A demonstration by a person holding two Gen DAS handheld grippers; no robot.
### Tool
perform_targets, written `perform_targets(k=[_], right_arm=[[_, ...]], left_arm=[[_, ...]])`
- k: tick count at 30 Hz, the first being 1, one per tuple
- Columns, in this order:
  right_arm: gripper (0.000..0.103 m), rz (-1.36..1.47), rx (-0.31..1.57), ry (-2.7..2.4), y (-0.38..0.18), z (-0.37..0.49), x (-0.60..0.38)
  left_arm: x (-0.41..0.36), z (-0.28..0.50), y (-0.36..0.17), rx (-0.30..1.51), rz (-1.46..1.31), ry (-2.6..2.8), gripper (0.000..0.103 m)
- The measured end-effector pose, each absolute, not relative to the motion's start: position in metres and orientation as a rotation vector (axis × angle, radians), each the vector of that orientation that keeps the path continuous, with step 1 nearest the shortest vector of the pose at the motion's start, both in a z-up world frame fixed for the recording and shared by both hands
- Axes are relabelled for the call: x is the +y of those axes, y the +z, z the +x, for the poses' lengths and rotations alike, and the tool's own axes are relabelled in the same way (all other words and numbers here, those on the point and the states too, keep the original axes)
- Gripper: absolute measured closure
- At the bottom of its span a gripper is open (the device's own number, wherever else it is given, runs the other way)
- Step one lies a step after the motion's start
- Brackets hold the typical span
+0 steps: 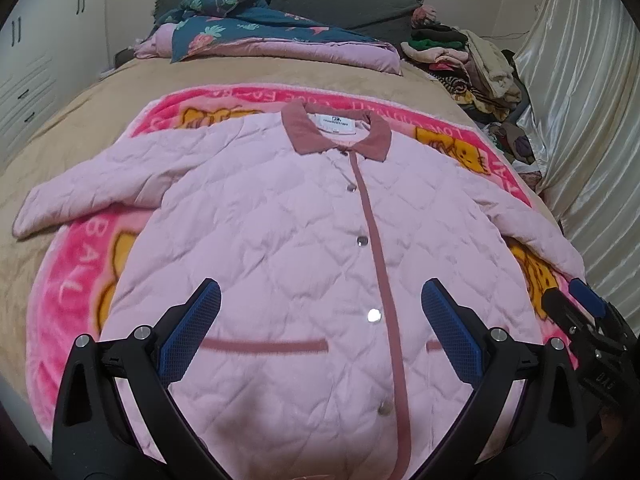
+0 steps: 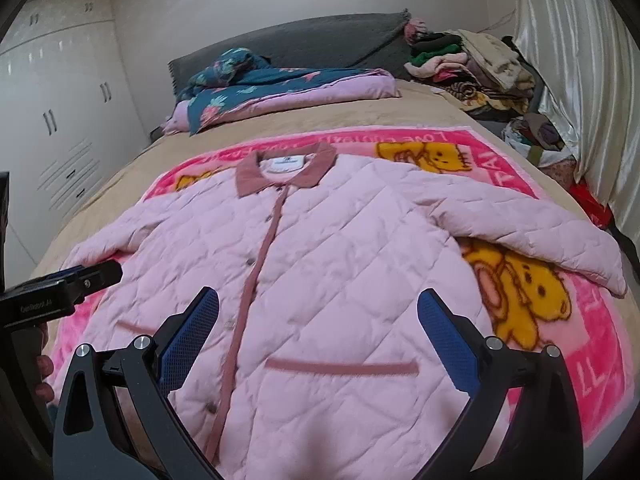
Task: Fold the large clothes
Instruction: 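Reach the right tool to the sleeve cuff nearest it and grasp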
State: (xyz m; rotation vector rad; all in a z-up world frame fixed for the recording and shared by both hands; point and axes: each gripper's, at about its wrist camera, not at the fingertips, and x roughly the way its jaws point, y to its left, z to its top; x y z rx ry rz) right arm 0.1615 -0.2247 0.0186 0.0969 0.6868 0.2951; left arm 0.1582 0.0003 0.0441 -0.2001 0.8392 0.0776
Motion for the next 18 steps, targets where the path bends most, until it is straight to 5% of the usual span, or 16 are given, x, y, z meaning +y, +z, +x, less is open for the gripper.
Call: perform_targets(k=[18], right_arm=[[0.004, 0.267, 0.726, 0.054, -0.005, 0.248, -0.314]], left_arm=[[-0.02, 0.247, 0.029, 0.894, -0.172, 0.059, 0.009]])
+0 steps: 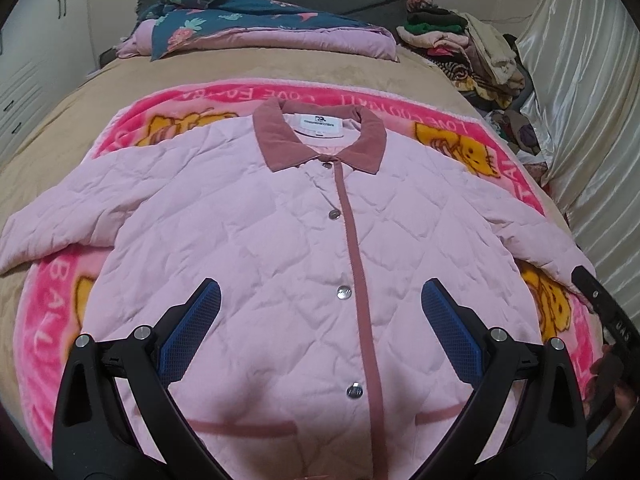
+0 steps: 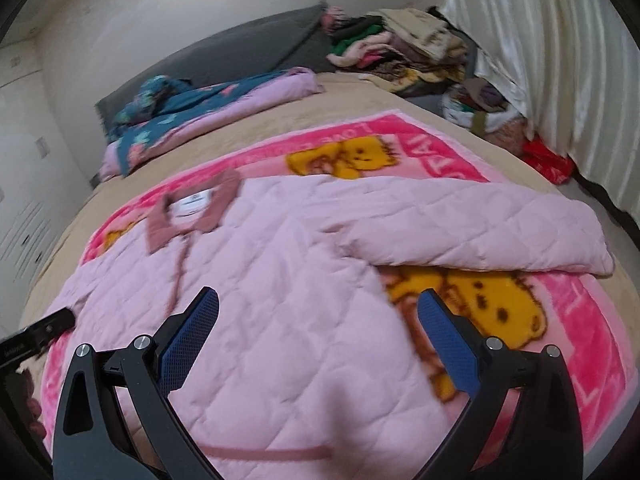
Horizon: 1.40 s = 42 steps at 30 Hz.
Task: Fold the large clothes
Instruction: 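Reach the right tool to the sleeve cuff nearest it and grasp, then lift the gripped sleeve with the right tool and carry it across the jacket body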
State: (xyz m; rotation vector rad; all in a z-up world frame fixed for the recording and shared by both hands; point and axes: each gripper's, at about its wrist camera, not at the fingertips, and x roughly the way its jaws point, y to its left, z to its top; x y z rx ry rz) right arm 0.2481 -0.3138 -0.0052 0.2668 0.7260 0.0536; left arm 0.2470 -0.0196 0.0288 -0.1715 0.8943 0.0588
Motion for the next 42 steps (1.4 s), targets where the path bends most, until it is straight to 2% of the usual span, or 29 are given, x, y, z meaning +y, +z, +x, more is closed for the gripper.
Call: perform_targets(k=[15, 26, 34, 37, 38, 40, 42], right_arm=[[0.004, 0.507, 0.779, -0.202, -0.062, 0.284, -0.434], [0.004, 0.79, 0.805, -0.373, -0.119, 0.305, -0.533], [0.005, 0.946, 0.729, -0.485, -0.136, 0.312, -0.586], [0.014, 0.976, 0.698, -0.516, -0.137, 0.313, -0.599], [0.021, 1.005, 0.682, -0.529, -0.139, 0.312, -0.604], [0.037, 1.016, 0.661, -0.554, -0.141, 0.311, -0.611], [0.061, 1.02, 0.627, -0.535, -0.138, 0.308, -0.614]], left_arm=[[-0.035, 0.295, -0.009, 0.972, -0.17, 0.052, 0.009], [-0.038, 0.318, -0.018, 0.987, -0.165, 0.058, 0.009], [-0.035, 0.331, -0.016, 0.975, -0.126, 0.066, 0.009], [-0.029, 0.333, -0.014, 0.968, -0.135, 0.069, 0.009], [-0.028, 0.333, -0.014, 0.969, -0.139, 0.071, 0.009], [-0.022, 0.332, -0.014, 0.969, -0.153, 0.076, 0.009], [-0.016, 0.331, -0.013, 0.97, -0.159, 0.083, 0.009]])
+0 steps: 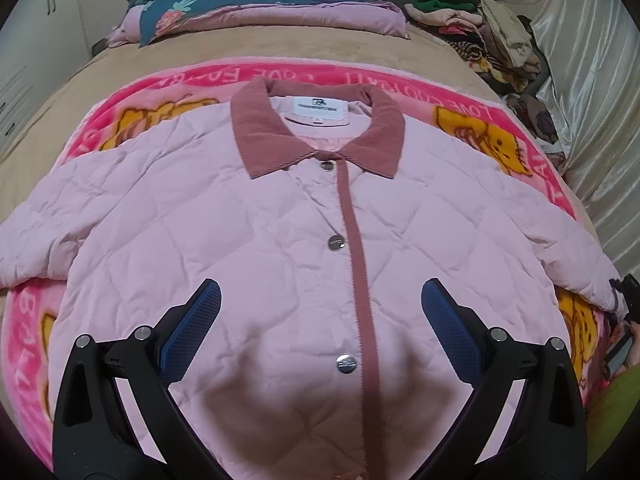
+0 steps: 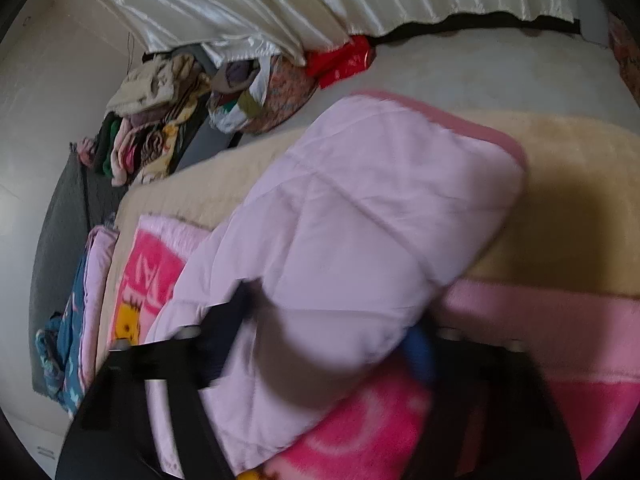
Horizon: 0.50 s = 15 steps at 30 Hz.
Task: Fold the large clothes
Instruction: 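Lift the gripped sleeve with the right tool and carry it across the jacket body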
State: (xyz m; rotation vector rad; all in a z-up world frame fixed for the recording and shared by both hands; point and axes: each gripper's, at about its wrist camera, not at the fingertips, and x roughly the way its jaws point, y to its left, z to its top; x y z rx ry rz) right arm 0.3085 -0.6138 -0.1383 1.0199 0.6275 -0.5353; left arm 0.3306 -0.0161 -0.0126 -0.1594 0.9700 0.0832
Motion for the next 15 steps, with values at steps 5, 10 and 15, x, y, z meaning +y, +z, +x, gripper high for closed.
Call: perform_targets(k=[5, 10, 15], right_arm=[[0.077, 0.893, 0.554, -0.441, -0.101, 0.312, -0.599], [0.08, 0.696, 0.485, -0.321, -0.043, 0.323, -0.56], [0.082, 0.558, 0.429, -0.214, 0.003, 0.333, -0.521]], left_arm=[[-0.002, 0.33, -0.006, 0.964, -0.183, 0.1, 0.009], [0.008, 0.332, 0.006, 0.948, -0.194, 0.121, 0.009], [0.02, 0.331, 0.025, 0.901, -0.188, 0.144, 0.009]])
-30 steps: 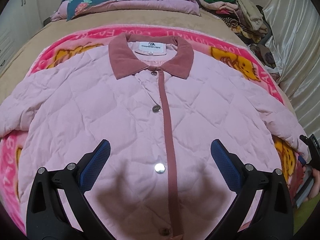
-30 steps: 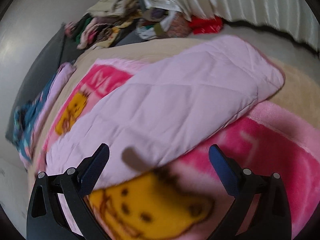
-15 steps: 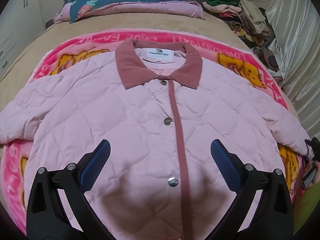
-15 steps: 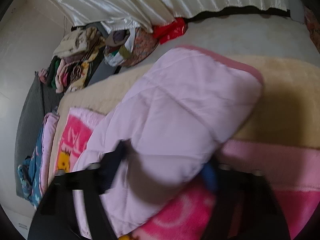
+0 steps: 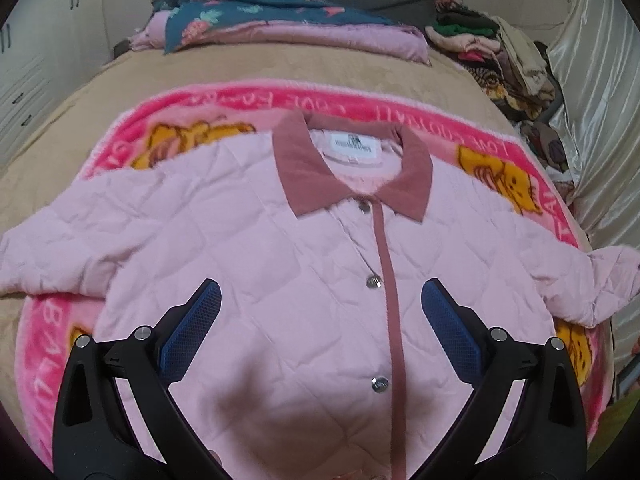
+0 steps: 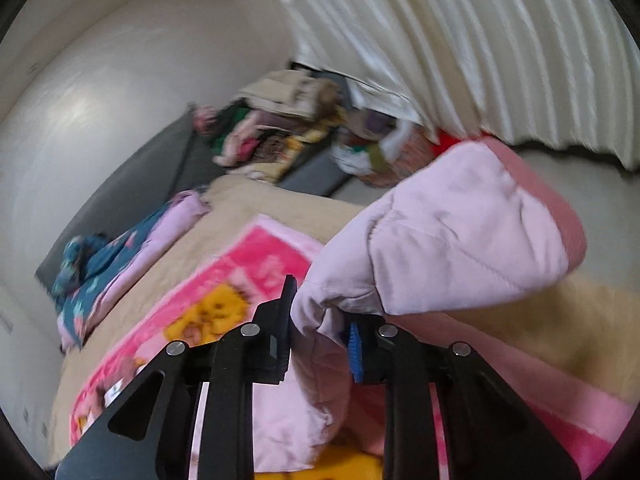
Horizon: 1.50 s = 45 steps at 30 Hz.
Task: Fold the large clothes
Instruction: 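Lift the gripped sleeve with the right tool and carry it across the jacket body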
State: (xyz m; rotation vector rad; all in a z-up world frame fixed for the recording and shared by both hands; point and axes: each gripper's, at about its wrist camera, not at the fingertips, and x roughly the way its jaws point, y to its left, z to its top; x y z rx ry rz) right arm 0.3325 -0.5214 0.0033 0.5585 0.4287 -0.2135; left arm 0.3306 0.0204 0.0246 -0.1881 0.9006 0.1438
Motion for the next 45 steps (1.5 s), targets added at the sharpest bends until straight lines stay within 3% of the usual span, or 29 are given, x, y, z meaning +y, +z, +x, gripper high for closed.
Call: perform_targets(k=[24, 45], right_arm=[[0.086, 0.283, 0.309, 0.152, 0.107, 0.348, -0.318], [0.086, 0.068, 0.355, 0.339, 0.081, 0.354, -0.156]], left_arm=[[0.094, 0.308, 0.081, 0.744, -0.28, 0.213, 0.009], [0.148, 0.3, 0.032, 0.774, -0.413, 0.161, 0.009]])
